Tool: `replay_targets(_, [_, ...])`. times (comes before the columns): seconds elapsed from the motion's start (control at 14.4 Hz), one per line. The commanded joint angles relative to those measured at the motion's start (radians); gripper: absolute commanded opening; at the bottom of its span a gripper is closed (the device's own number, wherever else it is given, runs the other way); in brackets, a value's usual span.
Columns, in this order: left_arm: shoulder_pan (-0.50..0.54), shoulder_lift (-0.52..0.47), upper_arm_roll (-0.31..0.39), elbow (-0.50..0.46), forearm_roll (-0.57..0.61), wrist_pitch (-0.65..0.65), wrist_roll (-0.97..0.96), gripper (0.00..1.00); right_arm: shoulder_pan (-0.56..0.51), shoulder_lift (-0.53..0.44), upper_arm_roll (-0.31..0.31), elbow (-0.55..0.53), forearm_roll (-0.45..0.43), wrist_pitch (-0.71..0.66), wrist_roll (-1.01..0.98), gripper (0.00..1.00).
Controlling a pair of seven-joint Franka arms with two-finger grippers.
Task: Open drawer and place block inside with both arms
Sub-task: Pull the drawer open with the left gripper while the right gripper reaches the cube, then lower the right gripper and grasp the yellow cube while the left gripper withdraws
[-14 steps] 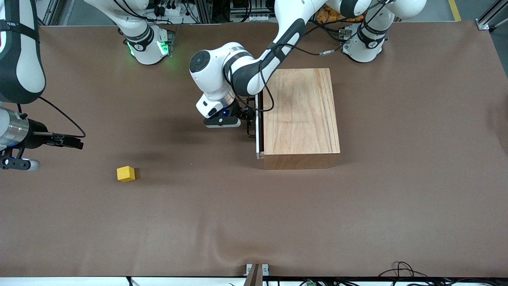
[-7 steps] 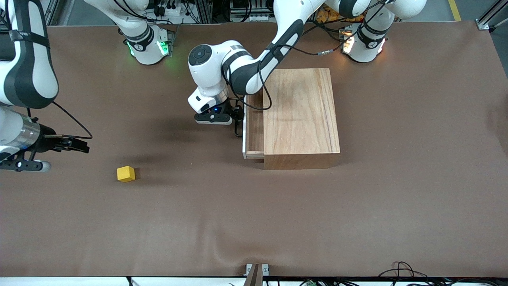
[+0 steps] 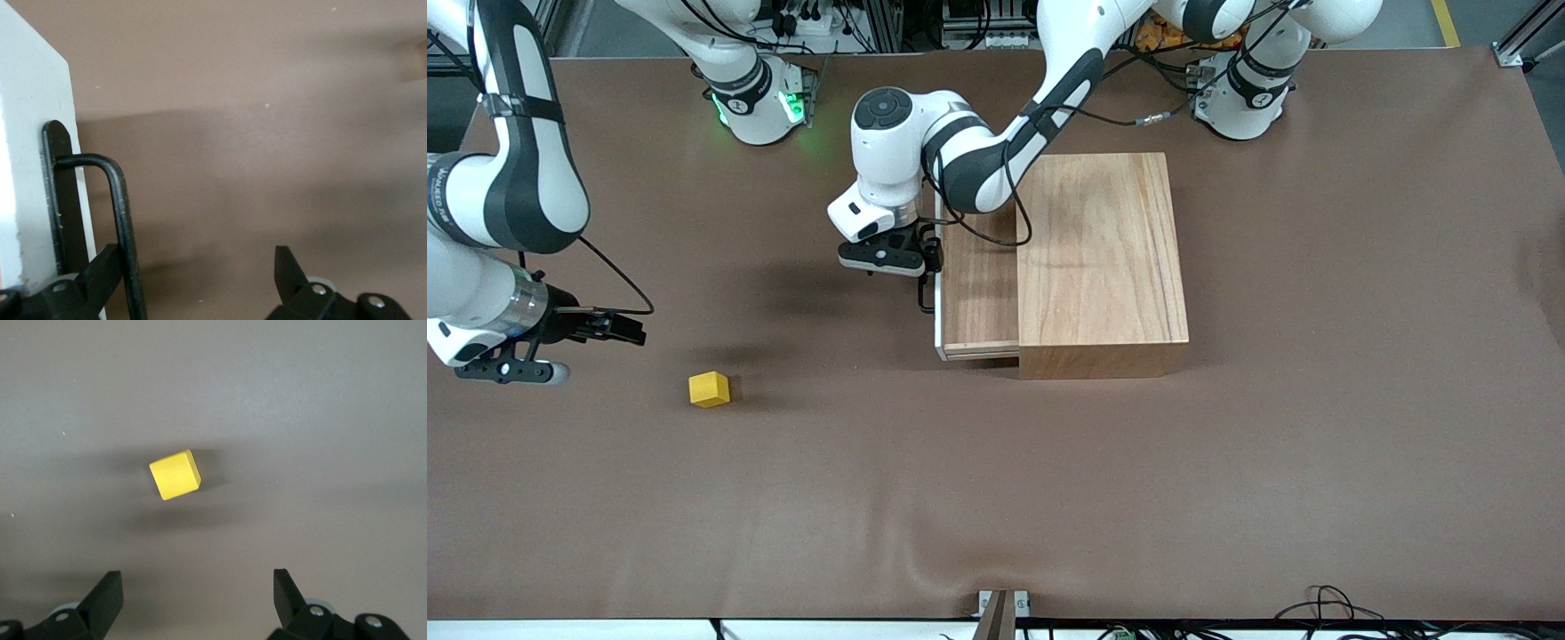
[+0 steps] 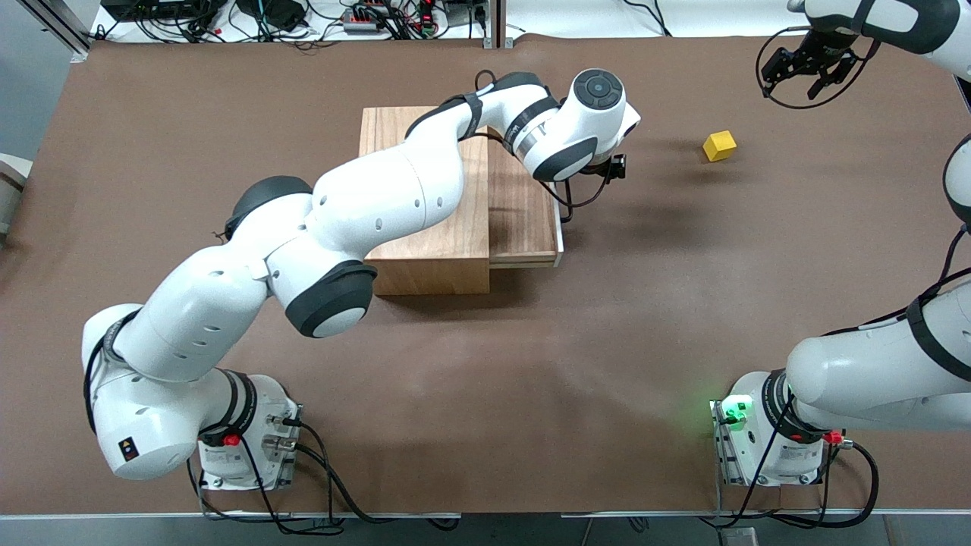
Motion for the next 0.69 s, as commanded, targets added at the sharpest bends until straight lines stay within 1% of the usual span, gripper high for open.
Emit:
replay_targets(0.0, [0.000, -0.015, -0.020, 0.027, -0.027, 0.016, 0.007, 1.00, -0.015, -0.013, 0.006, -0.061, 0.017, 0.046, -0.020, 1.00])
replay_targets(0.14, [0.003, -0.079, -0.010, 0.024, -0.024, -0.086, 0.013, 1.00, -0.007, 0.013, 0.006, -0.098, 0.017, 0.142, -0.023, 1.00])
replay_targets(0.28, [0.009, -0.164, 0.016, 0.020, -0.018, -0.188, 0.016, 1.00, 0.007, 0.052, 0.008, -0.095, 0.011, 0.202, -0.069, 1.00])
replay_targets(0.42, [0.021, -0.288, 0.054, 0.007, -0.012, -0.312, 0.017, 1.00, 0.002, 0.091, 0.008, -0.097, 0.004, 0.262, -0.238, 1.00])
replay_targets(0.48, [0.039, -0.346, 0.076, -0.001, 0.003, -0.404, 0.029, 1.00, -0.004, 0.114, 0.008, -0.095, 0.010, 0.296, -0.333, 1.00])
replay_targets(0.55, [0.067, -0.395, 0.082, -0.001, 0.012, -0.487, 0.043, 1.00, -0.007, 0.138, 0.008, -0.095, 0.017, 0.334, -0.389, 1.00])
replay_targets(0.62, [0.105, -0.444, 0.082, -0.003, 0.014, -0.569, 0.052, 1.00, -0.001, 0.163, 0.008, -0.095, 0.017, 0.360, -0.399, 1.00])
